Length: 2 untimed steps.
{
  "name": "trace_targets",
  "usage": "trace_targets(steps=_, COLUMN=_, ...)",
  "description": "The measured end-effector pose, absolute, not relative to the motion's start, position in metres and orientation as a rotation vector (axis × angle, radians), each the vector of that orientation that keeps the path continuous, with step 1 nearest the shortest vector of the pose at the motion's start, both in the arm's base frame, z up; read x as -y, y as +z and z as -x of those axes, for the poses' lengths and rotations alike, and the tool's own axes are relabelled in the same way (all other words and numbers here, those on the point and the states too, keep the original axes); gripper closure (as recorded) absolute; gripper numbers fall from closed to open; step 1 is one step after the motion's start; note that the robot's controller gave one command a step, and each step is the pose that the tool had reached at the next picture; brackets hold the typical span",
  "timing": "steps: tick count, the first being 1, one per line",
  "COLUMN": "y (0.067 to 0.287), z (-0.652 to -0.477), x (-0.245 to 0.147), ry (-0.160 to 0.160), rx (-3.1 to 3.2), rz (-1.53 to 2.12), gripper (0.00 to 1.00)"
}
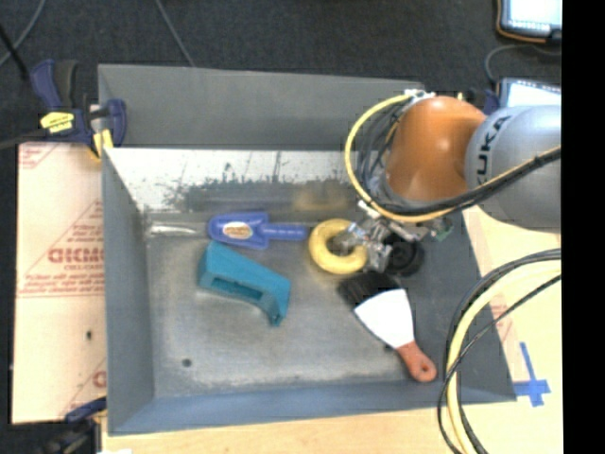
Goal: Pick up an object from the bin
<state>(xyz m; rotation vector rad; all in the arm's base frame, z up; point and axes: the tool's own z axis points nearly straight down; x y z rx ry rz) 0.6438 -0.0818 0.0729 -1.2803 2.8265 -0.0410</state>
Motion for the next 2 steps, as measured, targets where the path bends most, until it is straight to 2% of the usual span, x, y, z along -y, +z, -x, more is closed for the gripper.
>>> trace_targets(steps=1, y=0.114, z=-0.636, x=0.082, ry=-0.031, rx=-2.837, rz=1.283, gripper=1.0)
trace_targets(steps=2, y=0.094, z=-0.662, x=0.091, ry=-0.041, rx=-2.812, rz=1.246, gripper=1.0)
